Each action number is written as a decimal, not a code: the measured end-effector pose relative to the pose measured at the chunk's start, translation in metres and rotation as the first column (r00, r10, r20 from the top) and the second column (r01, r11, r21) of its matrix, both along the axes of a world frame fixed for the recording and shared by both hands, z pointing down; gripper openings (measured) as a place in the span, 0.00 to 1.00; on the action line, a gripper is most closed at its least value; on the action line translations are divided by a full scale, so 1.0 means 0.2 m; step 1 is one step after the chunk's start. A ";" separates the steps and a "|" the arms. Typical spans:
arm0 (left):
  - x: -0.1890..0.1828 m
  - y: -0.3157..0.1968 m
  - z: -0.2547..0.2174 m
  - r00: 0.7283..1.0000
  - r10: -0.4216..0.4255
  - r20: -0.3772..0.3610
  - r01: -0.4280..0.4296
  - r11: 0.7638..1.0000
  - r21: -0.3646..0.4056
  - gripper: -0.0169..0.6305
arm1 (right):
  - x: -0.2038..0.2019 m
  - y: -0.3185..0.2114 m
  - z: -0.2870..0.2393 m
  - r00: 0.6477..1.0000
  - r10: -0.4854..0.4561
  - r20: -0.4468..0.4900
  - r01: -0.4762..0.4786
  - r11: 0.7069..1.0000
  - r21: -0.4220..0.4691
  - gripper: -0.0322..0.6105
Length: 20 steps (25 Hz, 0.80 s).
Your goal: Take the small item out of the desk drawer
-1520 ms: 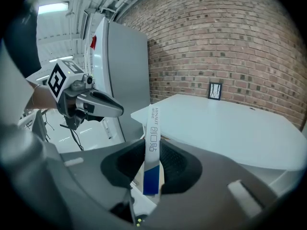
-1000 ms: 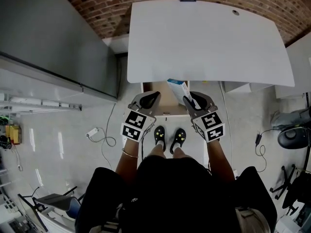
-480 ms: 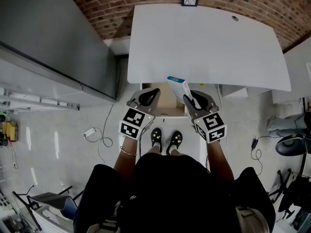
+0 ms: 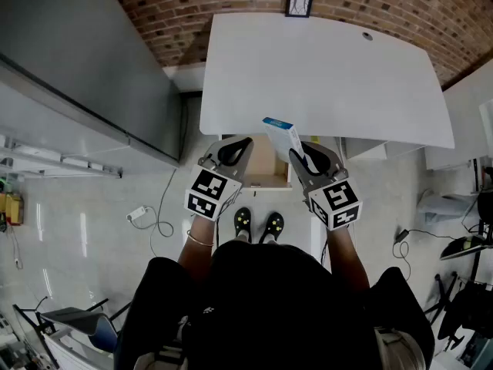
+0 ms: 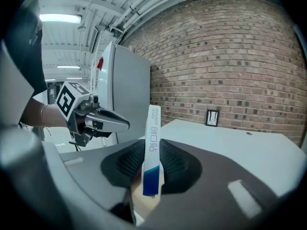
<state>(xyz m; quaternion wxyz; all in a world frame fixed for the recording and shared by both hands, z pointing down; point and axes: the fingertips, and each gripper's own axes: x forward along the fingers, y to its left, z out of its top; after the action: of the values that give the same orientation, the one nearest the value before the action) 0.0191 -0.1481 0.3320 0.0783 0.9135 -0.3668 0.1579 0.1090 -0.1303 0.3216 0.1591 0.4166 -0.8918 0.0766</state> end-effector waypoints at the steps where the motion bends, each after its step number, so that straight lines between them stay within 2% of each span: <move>1: 0.01 0.00 -0.01 1.000 -0.001 -0.003 0.001 1.000 0.004 0.02 | 0.00 0.00 -0.02 1.000 -0.002 0.003 0.002 1.000 0.006 0.22; 7: 0.05 0.02 -0.09 0.999 0.015 -0.034 -0.014 1.000 0.024 0.02 | 0.04 0.04 -0.12 1.000 -0.001 0.026 0.000 0.999 0.044 0.22; 20: 0.02 0.01 -0.21 0.996 0.026 -0.083 -0.021 0.998 0.061 0.02 | 0.03 0.06 -0.30 0.997 0.018 0.074 -0.026 0.994 0.103 0.22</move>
<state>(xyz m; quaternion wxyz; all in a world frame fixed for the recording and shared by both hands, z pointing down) 0.0229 -0.1461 0.2902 0.0642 0.9254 -0.3571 0.1090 0.1140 -0.1186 0.2609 0.1035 0.4309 -0.8952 0.0471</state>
